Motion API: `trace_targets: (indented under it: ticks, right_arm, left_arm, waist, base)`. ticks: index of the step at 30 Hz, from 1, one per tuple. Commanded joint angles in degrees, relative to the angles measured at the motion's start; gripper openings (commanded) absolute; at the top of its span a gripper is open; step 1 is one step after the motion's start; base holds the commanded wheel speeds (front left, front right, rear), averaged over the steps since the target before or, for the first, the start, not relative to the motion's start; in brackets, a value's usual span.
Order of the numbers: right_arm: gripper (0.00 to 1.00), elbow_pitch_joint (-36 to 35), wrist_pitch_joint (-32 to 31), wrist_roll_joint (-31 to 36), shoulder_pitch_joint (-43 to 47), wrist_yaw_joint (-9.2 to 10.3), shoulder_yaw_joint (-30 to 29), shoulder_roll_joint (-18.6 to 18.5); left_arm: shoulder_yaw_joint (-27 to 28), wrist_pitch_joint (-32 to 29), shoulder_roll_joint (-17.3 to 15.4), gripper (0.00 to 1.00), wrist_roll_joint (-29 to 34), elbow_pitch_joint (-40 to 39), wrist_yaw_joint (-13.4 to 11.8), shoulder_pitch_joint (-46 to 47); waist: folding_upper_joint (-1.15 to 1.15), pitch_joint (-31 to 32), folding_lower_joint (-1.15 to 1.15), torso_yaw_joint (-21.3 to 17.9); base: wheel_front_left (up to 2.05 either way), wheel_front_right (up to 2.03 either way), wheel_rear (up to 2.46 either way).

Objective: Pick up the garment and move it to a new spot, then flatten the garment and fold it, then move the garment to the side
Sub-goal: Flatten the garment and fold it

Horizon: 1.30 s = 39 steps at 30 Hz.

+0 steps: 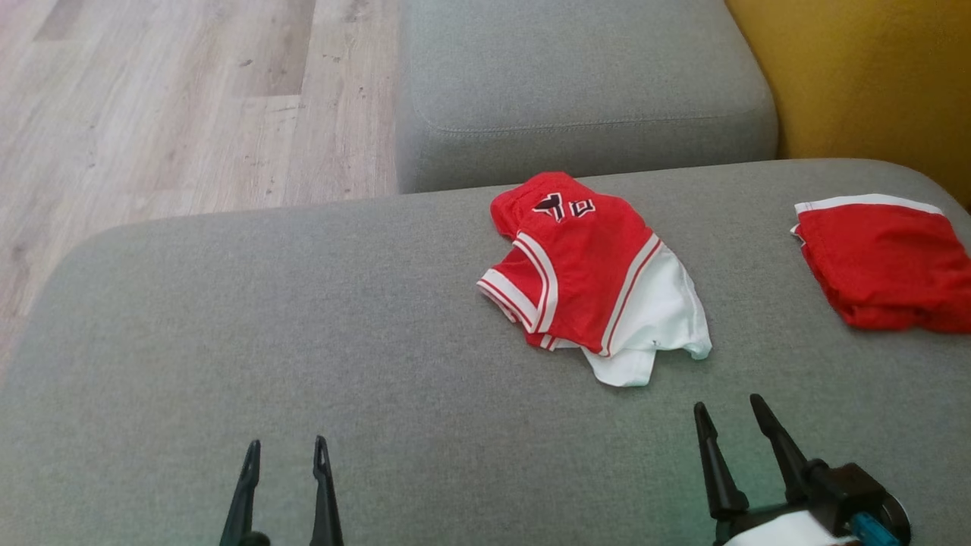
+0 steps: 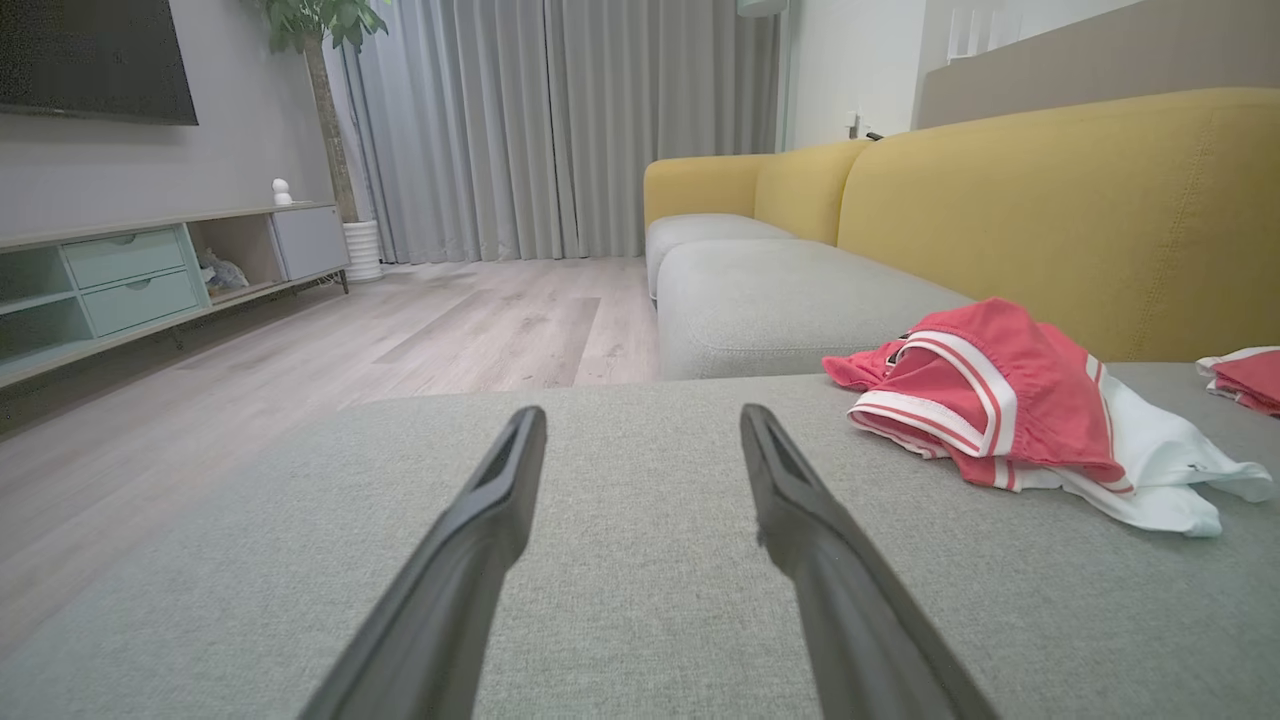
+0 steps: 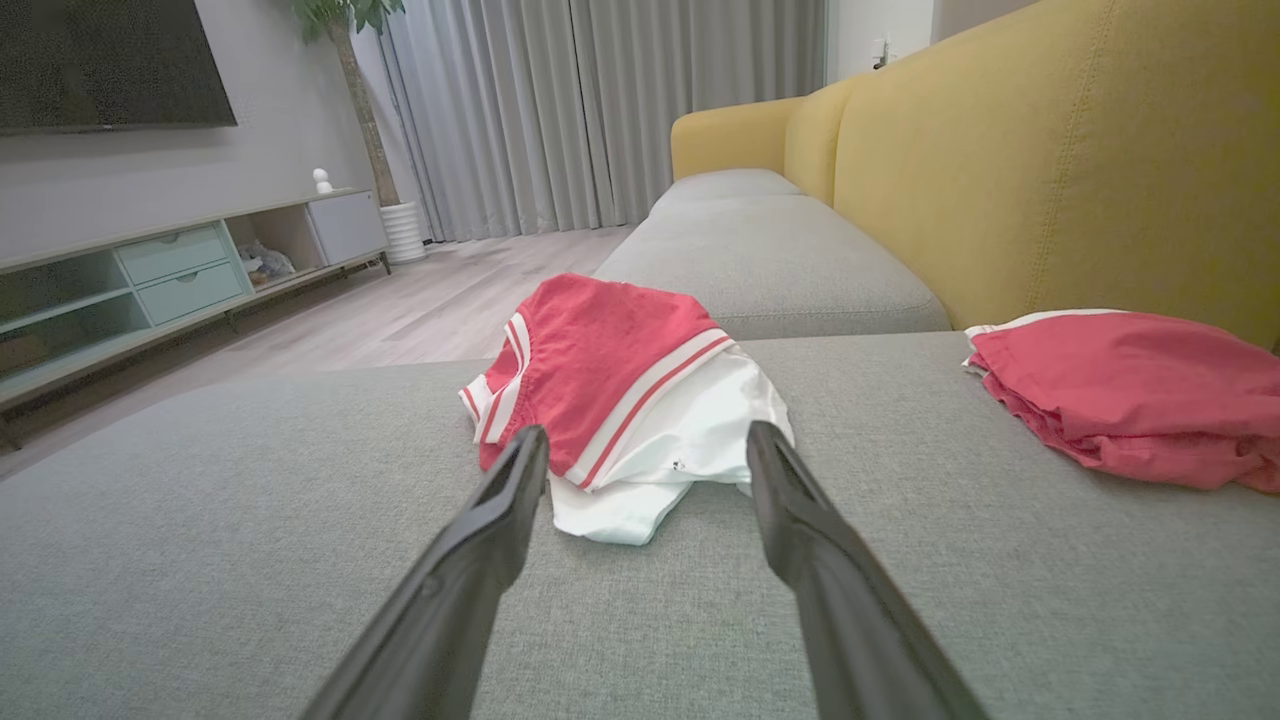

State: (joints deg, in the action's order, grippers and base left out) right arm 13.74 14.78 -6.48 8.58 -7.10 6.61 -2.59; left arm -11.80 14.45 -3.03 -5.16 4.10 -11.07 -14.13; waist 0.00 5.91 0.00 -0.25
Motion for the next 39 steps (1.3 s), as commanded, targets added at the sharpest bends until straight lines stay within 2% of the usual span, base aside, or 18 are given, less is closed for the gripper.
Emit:
trace_targets:
  ticks: [1,12,17,21,28,29,34,39]
  right_arm:
    - [1.0,-1.6,0.2,0.6,-2.4,-0.39,1.4,-0.3]
    - [1.0,-1.2,0.2,0.6,-2.6,-0.39,2.3,-0.5]
    - [1.0,-1.5,0.2,0.5,-3.4,-0.39,3.0,-1.0]
    - [1.0,-2.0,0.2,-0.7,-4.5,-0.39,3.7,-1.2]
    - [1.0,-3.7,0.2,-1.4,-9.1,-0.39,7.2,-1.7]
    - [1.0,-3.7,0.2,-1.4,-9.1,-0.39,7.2,-1.7]
    - [1.0,-4.0,0.2,-1.6,-11.7,-0.39,8.2,-1.5]
    - [1.0,-4.0,0.2,-1.7,-13.3,-0.39,8.8,-1.1]
  left_arm:
    - [1.4,0.5,0.1,1.0,0.4,-1.5,0.2,2.9]
    - [0.9,0.5,0.1,1.0,0.3,-1.0,0.7,3.3]
    - [-1.7,0.5,0.1,1.0,-0.7,2.0,2.9,6.5]
    - [-6.0,0.5,0.1,1.0,-3.5,7.3,5.6,12.8]
    - [-14.8,0.4,0.1,1.0,-12.3,23.0,10.2,29.0]
    - [-14.8,0.4,0.1,1.0,-12.3,23.0,10.2,29.0]
    - [-20.0,-0.8,0.1,1.0,-19.5,31.6,11.0,40.6]
    - [-24.4,-1.4,0.1,1.0,-23.5,38.5,10.5,48.1]
  waist:
    - [0.0,0.0,0.0,0.0]
    - [0.0,-0.8,0.0,-0.4]
    - [0.0,-2.5,0.0,-1.7]
    - [0.0,-5.4,0.0,-3.9]
    - [0.0,-13.4,0.0,-9.9]
    - [0.0,-13.4,0.0,-9.9]
    - [0.0,-18.6,0.0,-13.4]
    - [0.0,-21.6,0.0,-16.2]
  base:
    - [0.0,0.0,0.0]
    - [0.0,0.0,0.0]
    - [0.0,0.0,0.0]
    - [0.0,0.0,0.0]
    - [0.0,0.0,0.0]
    - [0.0,0.0,0.0]
    - [0.0,0.0,0.0]
    - [0.0,0.0,0.0]
